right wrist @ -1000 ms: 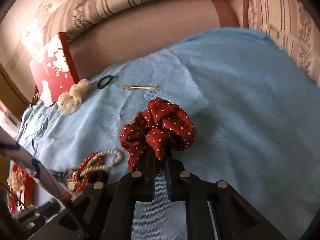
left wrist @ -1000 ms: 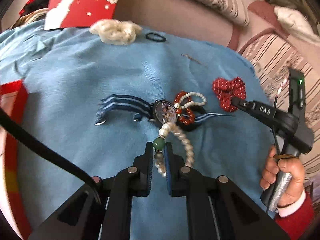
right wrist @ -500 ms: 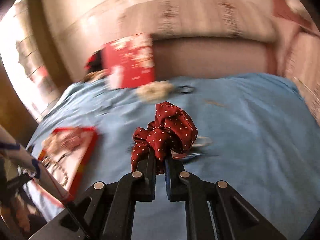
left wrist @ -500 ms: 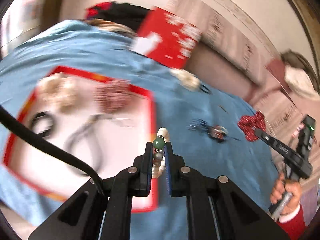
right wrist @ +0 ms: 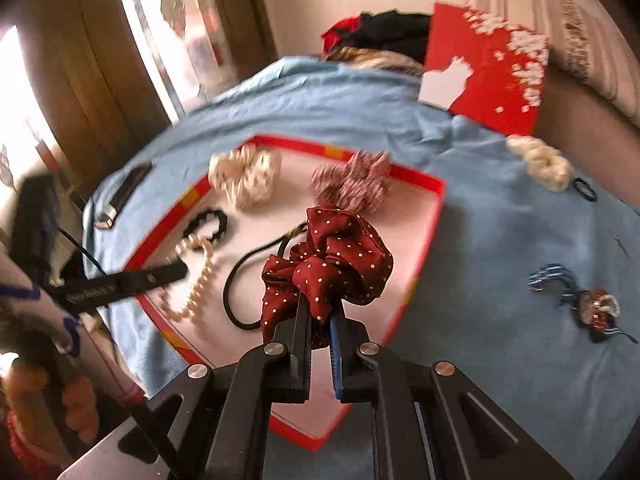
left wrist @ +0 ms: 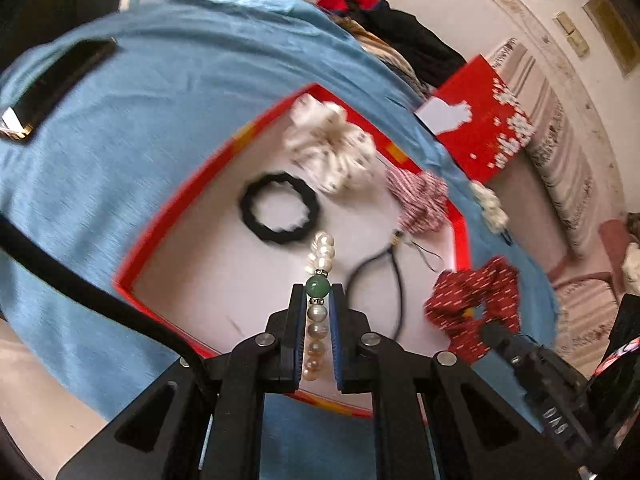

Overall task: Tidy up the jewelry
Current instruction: 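Carry both items into the tray and open both tools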

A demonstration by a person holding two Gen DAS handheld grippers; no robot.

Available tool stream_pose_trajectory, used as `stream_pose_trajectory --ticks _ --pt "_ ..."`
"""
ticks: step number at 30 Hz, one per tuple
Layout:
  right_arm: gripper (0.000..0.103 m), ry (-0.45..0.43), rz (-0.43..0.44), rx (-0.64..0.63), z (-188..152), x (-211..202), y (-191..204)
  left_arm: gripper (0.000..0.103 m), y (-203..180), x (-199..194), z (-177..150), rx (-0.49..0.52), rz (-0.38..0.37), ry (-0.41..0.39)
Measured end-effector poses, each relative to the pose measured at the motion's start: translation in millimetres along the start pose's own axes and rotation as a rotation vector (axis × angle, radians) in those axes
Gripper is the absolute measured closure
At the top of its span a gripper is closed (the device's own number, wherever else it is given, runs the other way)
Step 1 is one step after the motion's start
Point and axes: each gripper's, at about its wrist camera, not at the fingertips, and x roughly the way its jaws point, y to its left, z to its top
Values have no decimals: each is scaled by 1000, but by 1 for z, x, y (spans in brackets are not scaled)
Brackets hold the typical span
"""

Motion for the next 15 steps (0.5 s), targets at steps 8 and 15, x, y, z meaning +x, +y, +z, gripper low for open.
stream_pose_trajectory --ticks 8,15 --pt "87 52 -32 -30 -10 19 9 88 -4 0 2 37 -12 -14" --pt "56 3 -60 -62 -11 0 14 63 -3 -15 4 15 -39 -97"
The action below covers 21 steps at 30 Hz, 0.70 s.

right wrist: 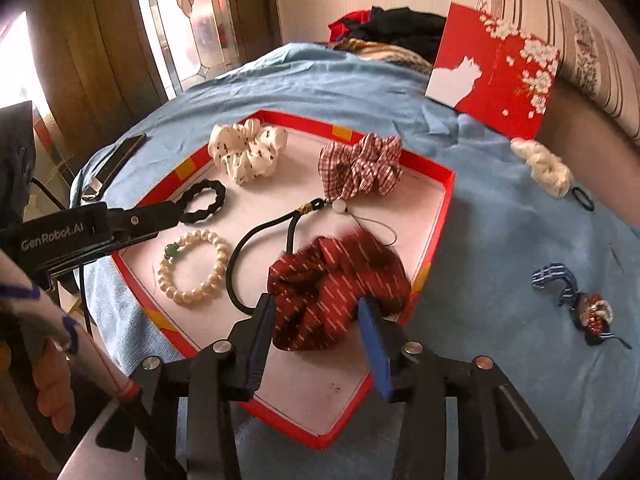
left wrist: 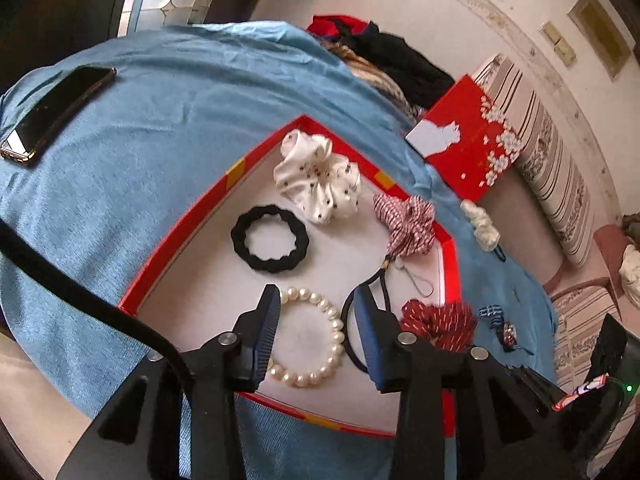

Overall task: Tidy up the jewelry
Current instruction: 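Carry both items into the tray and open both tools, then move both tools back to the remaining jewelry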

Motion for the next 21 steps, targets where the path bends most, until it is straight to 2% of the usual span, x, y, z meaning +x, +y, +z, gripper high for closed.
stream_pose_trajectory --ticks 5,10,15,21 --pt "53 -37 -28 11 -9 -24 -13 60 -7 -2 -1 22 13 -29" --pt "53 -71 -96 67 -35 -61 -49 60 -21 2 -6 65 35 -24" --pt "51 -84 -191 172 -80 -100 -103 60 -42 3 -18 123 48 -21" --pt "51 -73 -290 380 -149 -147 -174 60 -77 1 -40 218 59 -46"
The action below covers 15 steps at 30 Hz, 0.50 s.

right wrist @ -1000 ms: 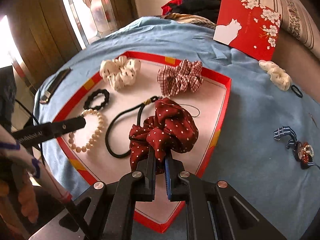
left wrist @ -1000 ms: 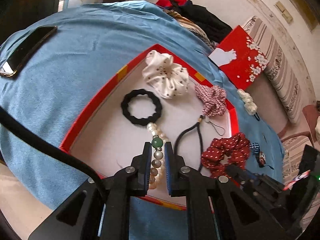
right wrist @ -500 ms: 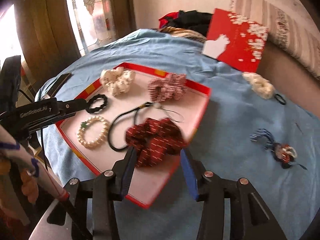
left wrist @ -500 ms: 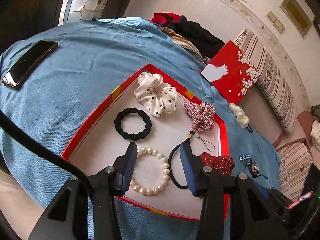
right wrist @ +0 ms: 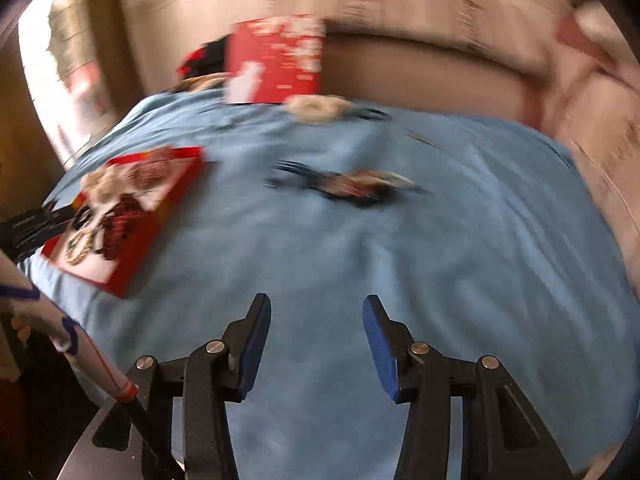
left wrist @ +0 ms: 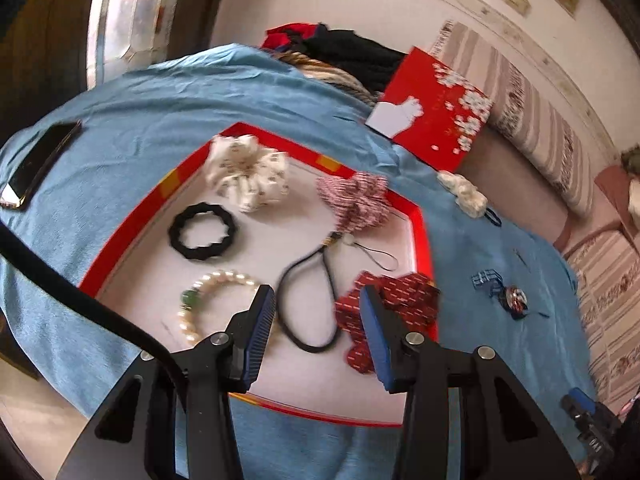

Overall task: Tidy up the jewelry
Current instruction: 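Move both tools back to the remaining jewelry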

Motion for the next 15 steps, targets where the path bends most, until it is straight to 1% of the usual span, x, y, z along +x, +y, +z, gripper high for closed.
stream_pose_trajectory --ticks 1,3,5,8,11,13,15 --pt "51 -6 -13 27 -4 -6 -12 60 -5 -1 -3 18 6 -7" --pt "51 -30 -40 69 -12 -21 -35 60 -25 -3 -14 90 18 -9" --pt "51 -63 -63 98 -17 -39 -54 60 -43 -5 -26 147 9 16" --pt "51 -100 -83 118 -16 -57 -71 60 -64 -11 -41 206 -18 54" --pt "51 -120 -80 129 -8 -62 -77 59 -88 -11 -41 235 -60 89" --pt "51 -121 -71 130 -3 -56 -80 52 -106 -5 -35 241 -94 102" --pt "51 -118 -67 128 2 -43 -80 49 -119 5 -30 243 -115 111"
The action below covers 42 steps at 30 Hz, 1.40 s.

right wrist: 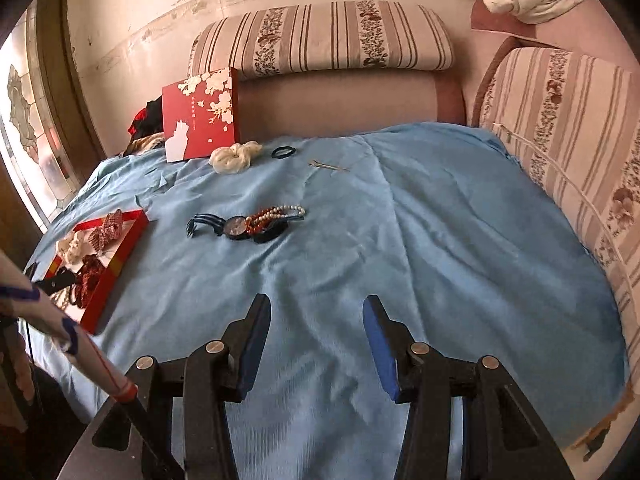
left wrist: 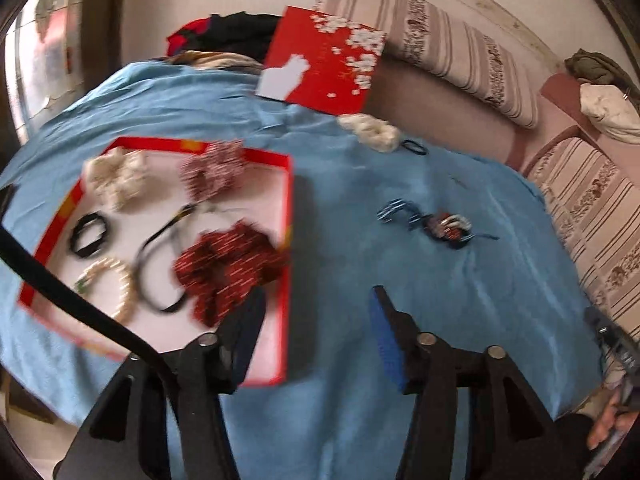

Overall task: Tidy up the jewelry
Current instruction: 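Move both tools back to the remaining jewelry, then grasp the blue-striped watch strap with the left tool and lift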

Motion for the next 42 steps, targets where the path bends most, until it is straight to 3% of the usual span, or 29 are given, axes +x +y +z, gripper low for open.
stream_pose_trajectory --ticks 11,14,18,23,24,28,30,35,36,39,42 --pt "51 72 96 78 47 127 21 49 -48 92 62 86 -94 84" --pt "51 77 117 126 47 141 10 49 -64 114 81 154 -99 95" --pt "51 155 132 207 40 159 -12 49 -95 152 99 278 -100 121" --pt "51 156 163 297 39 159 -31 49 -117 207 97 292 -161 276" --pt "51 153 168 298 40 157 -31 51 -118 211 93 300 -162 296" --pt "51 136 169 270 43 152 -26 88 -114 211 71 286 -237 416" --pt "51 128 164 251 44 150 -23 93 -109 204 51 247 -298 495" --pt "50 105 160 244 46 142 -21 93 -112 162 23 326 -278 471" --pt "50 104 162 248 46 141 -22 89 -114 155 24 357 -247 436" --pt "49 100 162 262 45 139 -25 60 -120 144 35 413 -172 339" --pt "49 93 160 273 46 137 -28 57 -129 142 51 409 -182 279"
